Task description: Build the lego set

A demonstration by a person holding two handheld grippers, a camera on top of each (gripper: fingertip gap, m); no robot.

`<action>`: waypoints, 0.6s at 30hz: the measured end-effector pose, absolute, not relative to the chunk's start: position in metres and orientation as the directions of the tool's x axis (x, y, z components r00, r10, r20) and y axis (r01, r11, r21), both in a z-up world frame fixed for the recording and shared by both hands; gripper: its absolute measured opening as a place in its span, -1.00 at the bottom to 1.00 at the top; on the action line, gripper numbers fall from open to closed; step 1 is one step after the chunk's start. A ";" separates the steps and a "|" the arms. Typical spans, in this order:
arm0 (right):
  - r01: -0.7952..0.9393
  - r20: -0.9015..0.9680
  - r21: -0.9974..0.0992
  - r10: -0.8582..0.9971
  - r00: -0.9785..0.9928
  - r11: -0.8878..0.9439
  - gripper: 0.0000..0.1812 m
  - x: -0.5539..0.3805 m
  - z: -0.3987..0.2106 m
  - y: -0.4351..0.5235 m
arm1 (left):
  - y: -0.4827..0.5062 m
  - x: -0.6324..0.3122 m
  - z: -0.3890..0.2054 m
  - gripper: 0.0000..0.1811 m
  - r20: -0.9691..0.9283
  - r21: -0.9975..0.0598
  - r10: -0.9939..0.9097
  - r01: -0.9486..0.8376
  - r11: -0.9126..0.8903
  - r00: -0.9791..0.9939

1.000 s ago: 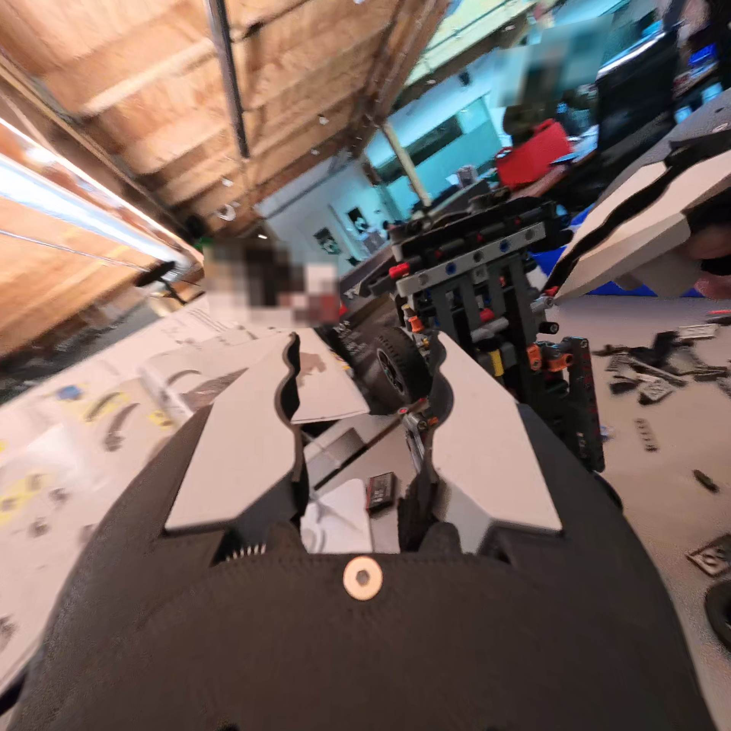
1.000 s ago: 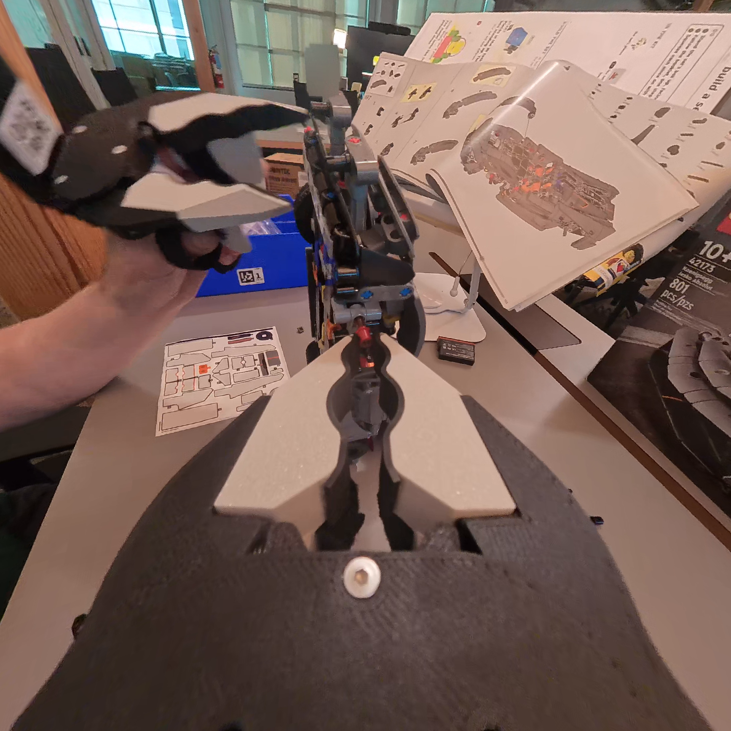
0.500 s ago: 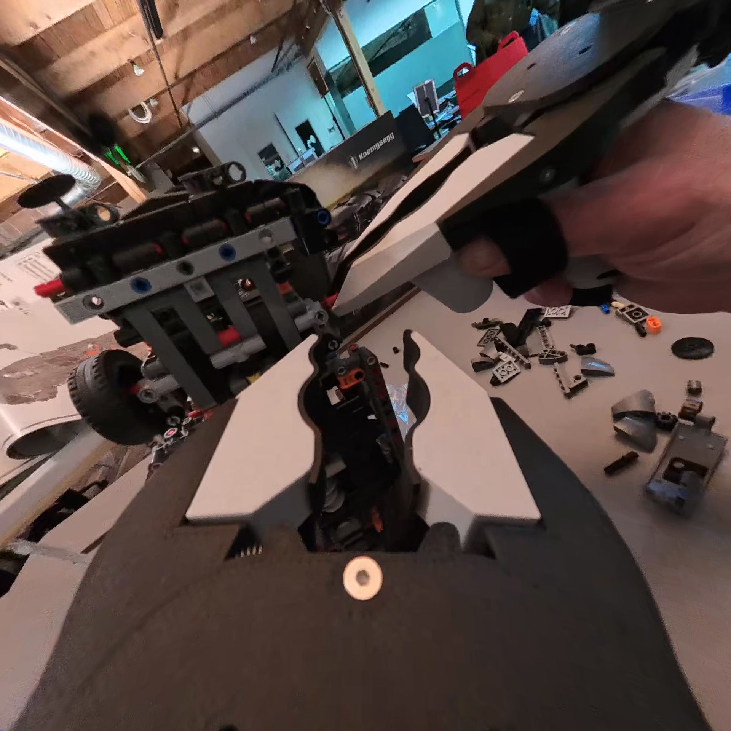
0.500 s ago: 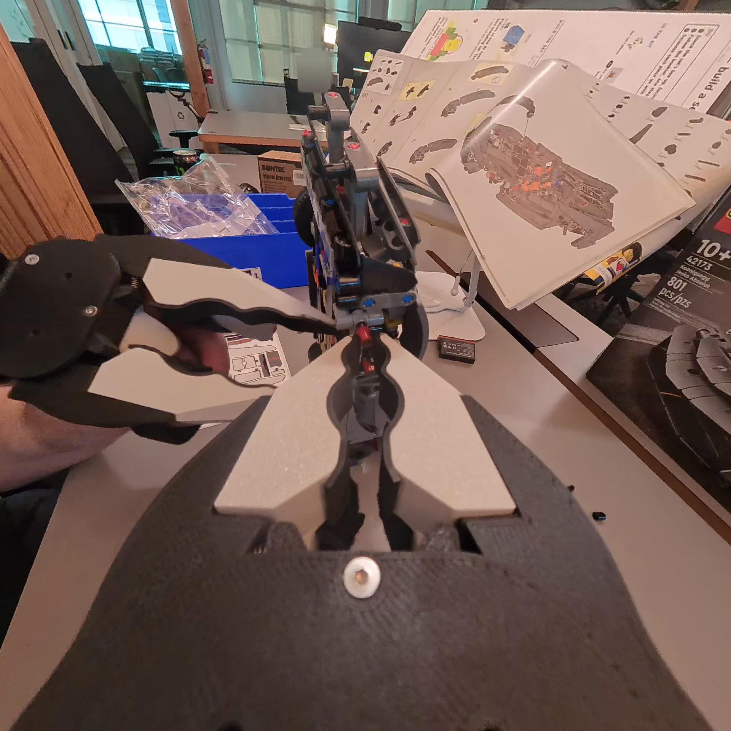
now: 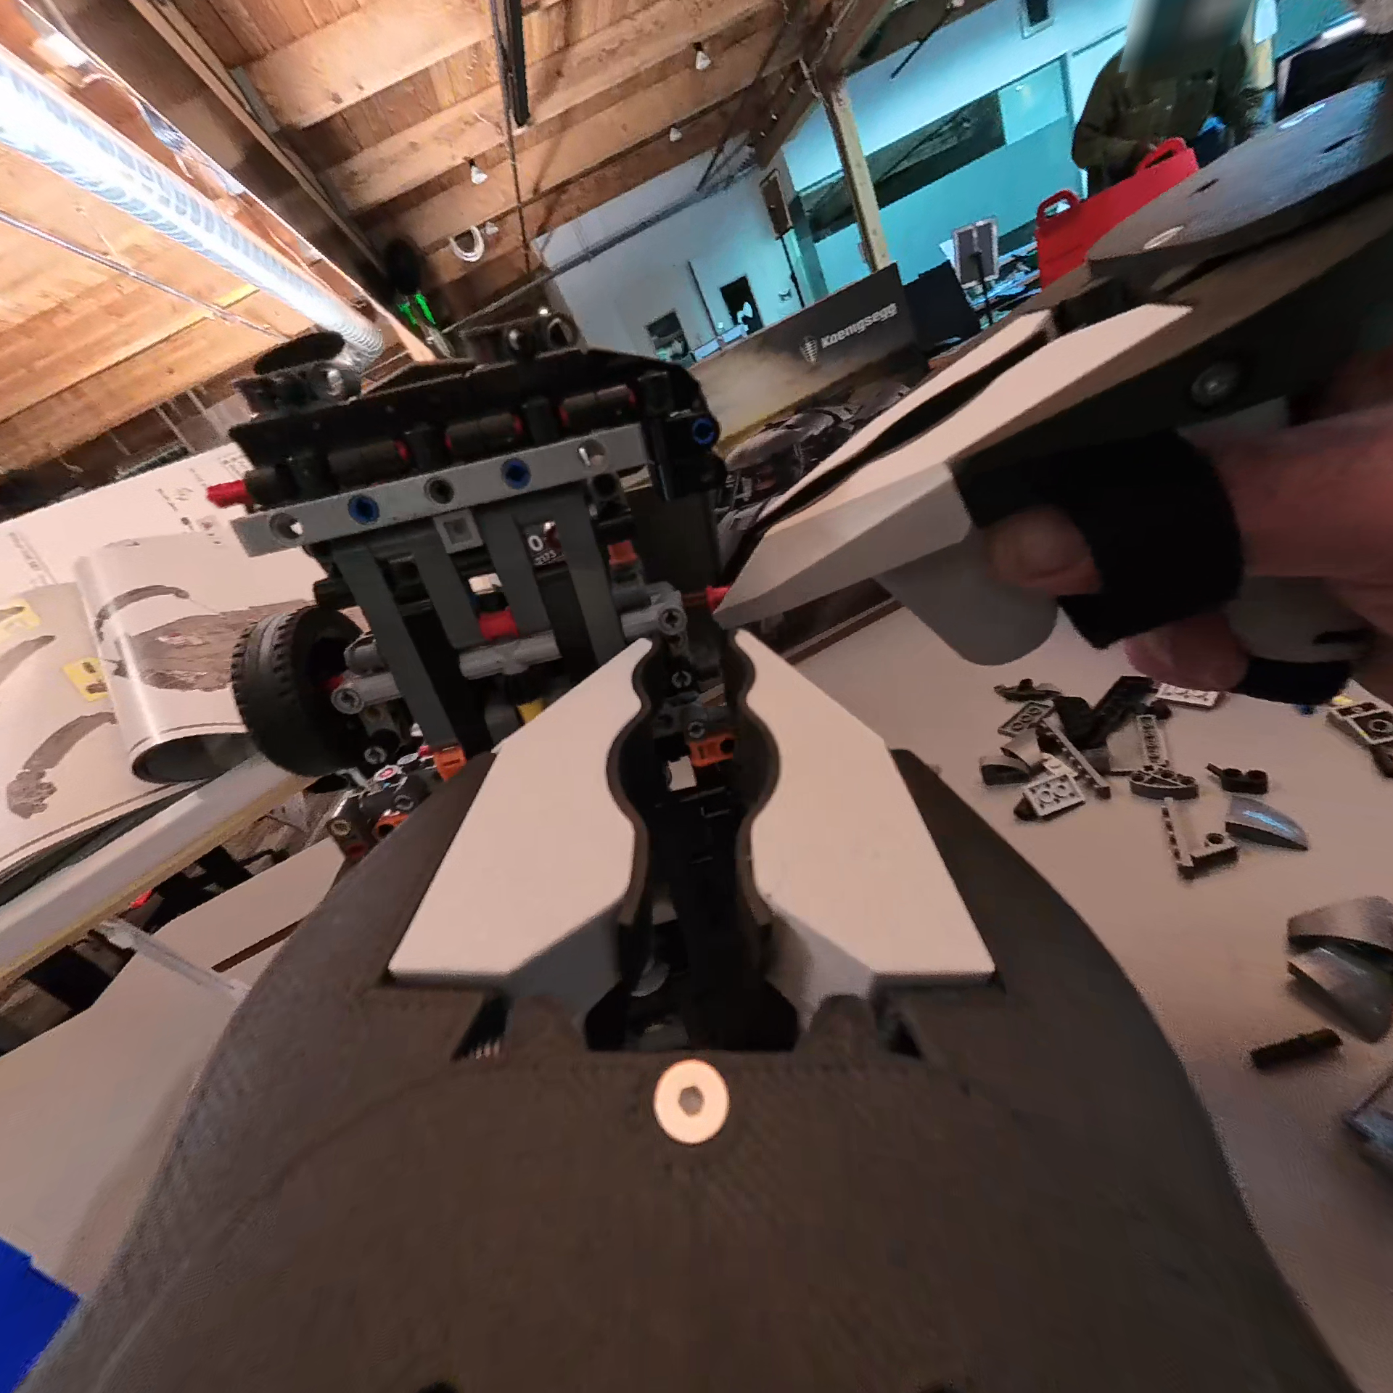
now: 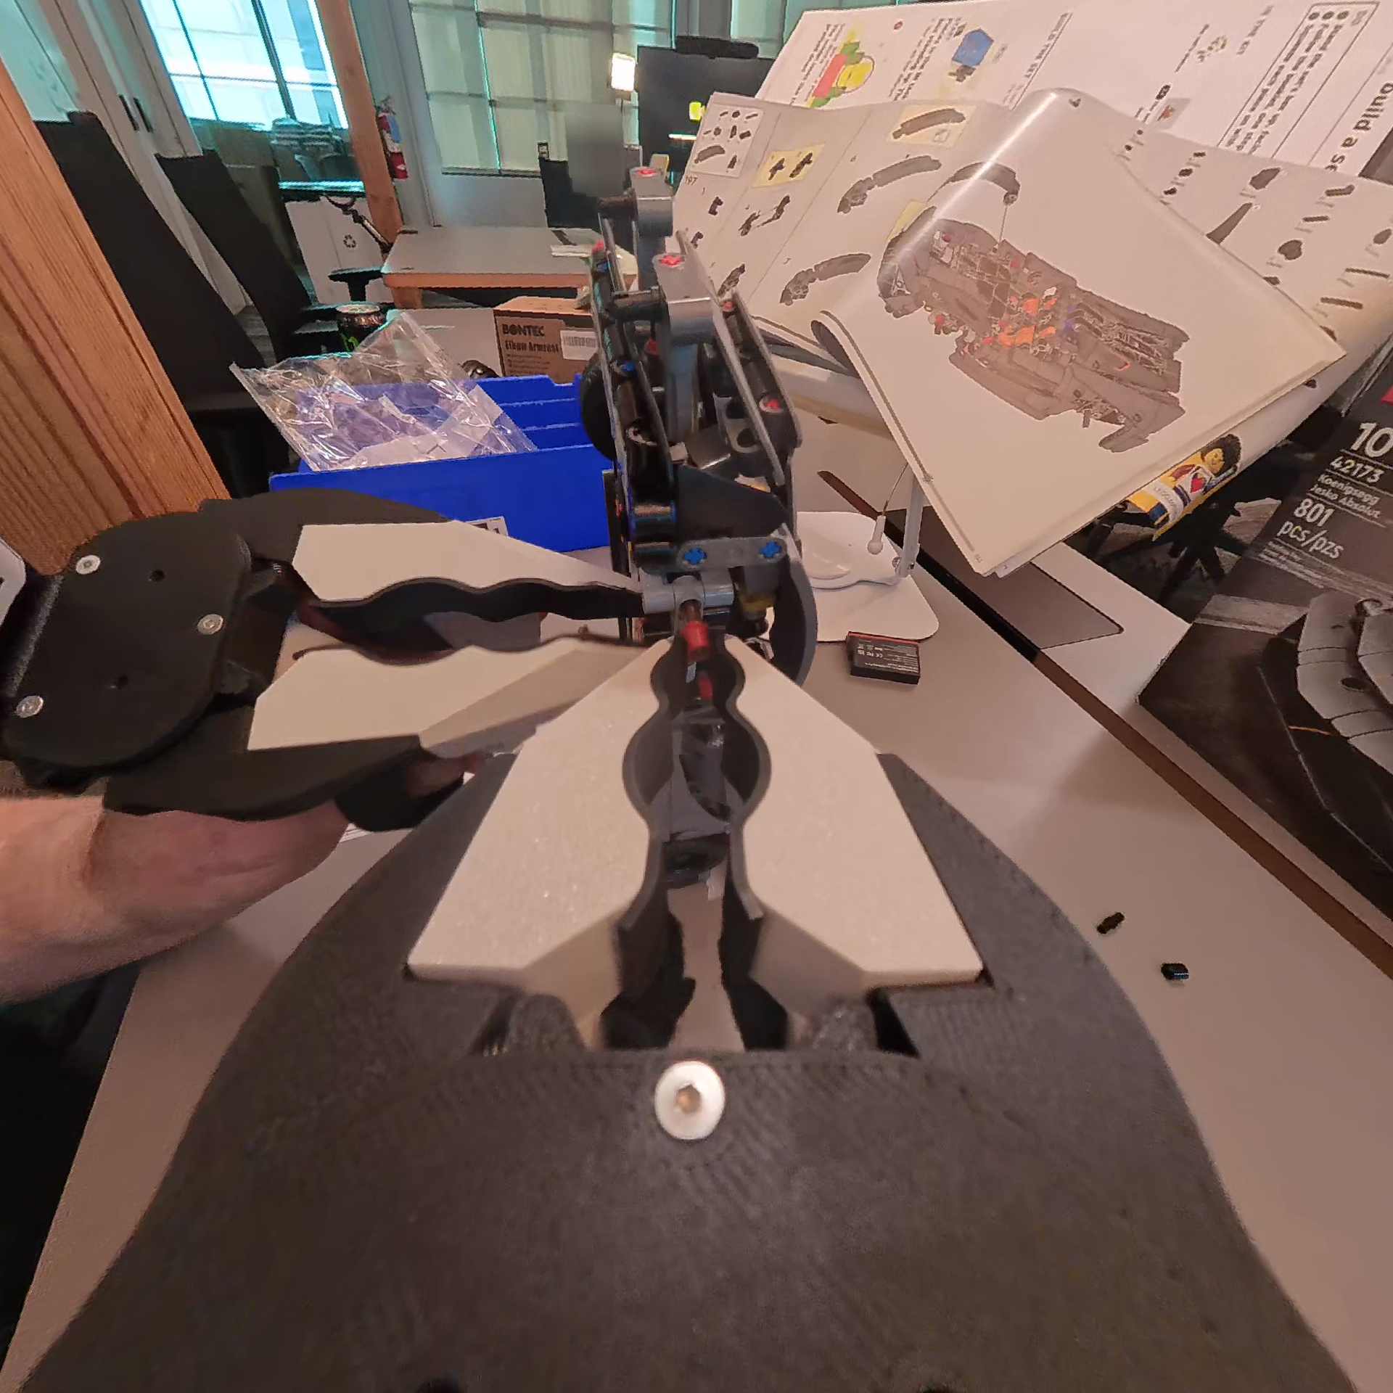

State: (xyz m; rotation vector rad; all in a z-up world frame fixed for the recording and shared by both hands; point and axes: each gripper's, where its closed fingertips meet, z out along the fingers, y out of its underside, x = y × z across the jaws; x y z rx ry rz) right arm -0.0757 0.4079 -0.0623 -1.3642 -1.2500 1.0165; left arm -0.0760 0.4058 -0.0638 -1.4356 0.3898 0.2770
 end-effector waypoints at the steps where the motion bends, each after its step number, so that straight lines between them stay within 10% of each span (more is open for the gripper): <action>1: 0.164 0.035 -0.986 0.992 0.118 0.015 -0.96 -0.076 -0.062 0.407 | 0.406 -0.079 -0.062 -0.93 -0.422 -0.901 -0.035 -0.416 0.121 0.906; 18: 0.126 0.048 -0.992 0.990 0.131 0.031 -0.96 -0.091 -0.063 0.396 | 0.403 -0.096 -0.060 -0.91 -0.370 -0.916 -0.098 -0.346 0.202 0.924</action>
